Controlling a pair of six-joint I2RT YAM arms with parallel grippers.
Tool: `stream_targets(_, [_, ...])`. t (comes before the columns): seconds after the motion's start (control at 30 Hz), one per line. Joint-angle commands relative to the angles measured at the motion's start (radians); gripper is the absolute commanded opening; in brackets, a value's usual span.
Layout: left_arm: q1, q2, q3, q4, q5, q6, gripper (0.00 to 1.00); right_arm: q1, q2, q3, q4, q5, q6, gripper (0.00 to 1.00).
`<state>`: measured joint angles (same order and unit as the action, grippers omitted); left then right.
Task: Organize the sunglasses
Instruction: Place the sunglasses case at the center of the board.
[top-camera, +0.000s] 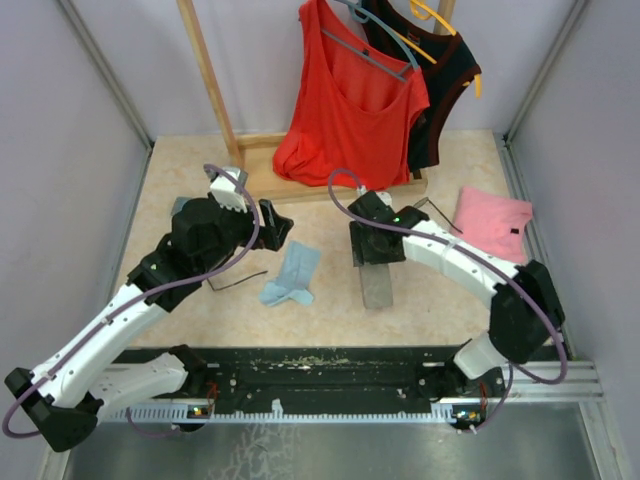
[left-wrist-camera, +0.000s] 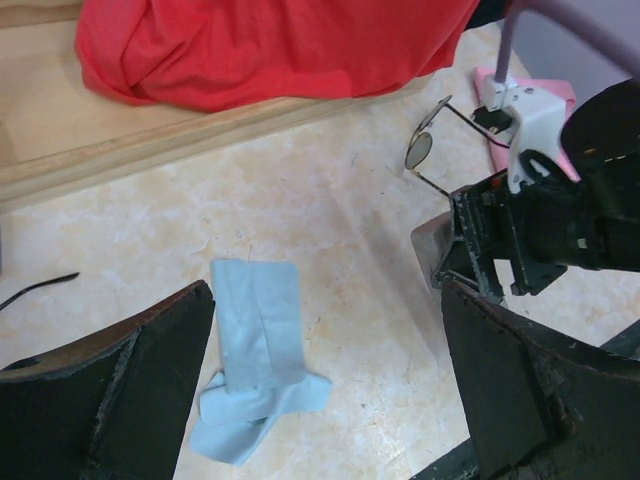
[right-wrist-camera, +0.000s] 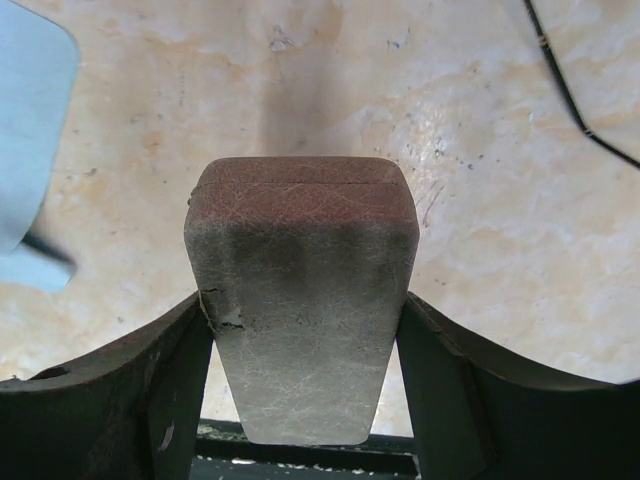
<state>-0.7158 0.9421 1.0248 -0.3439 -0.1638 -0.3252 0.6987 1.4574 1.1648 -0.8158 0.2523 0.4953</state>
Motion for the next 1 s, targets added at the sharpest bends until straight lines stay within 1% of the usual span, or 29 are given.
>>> stream_targets(0.0, [0.003,-0.008,-0.012,-0.049,-0.067,-0.029,1.00,0.010,0.097,0.023,0.009,0.011,0.105,0.00])
stream_targets(0.17, [0.003,-0.015,-0.025,-0.075,-0.077,-0.046,1.00,0.016,0.176,0.010,0.057,0.014,0.125,0.01])
stream_targets(0.27, [0.003,-0.025,-0.037,-0.079,-0.081,-0.054,1.00,0.016,0.186,-0.014,0.109,0.007,0.125,0.08])
stream_targets(0.37, [0.003,-0.026,-0.043,-0.088,-0.089,-0.059,1.00,0.016,0.238,-0.035,0.149,-0.011,0.112,0.15])
stream_targets(0.5, [0.003,-0.017,-0.039,-0.109,-0.109,-0.069,1.00,0.016,0.256,-0.067,0.212,-0.029,0.104,0.23])
stream_targets(0.73, [0.004,0.013,-0.023,-0.150,-0.159,-0.089,1.00,0.016,0.204,-0.104,0.294,-0.041,0.094,0.52])
stream_targets(0.8, [0.004,0.029,-0.011,-0.170,-0.179,-0.105,1.00,0.015,0.143,-0.111,0.318,-0.054,0.092,0.64])
stream_targets(0.87, [0.004,0.045,0.002,-0.193,-0.205,-0.122,1.00,0.015,0.096,-0.123,0.347,-0.065,0.088,0.74])
stream_targets(0.97, [0.004,0.058,0.015,-0.207,-0.228,-0.145,1.00,0.015,0.038,-0.131,0.353,-0.064,0.085,0.86])
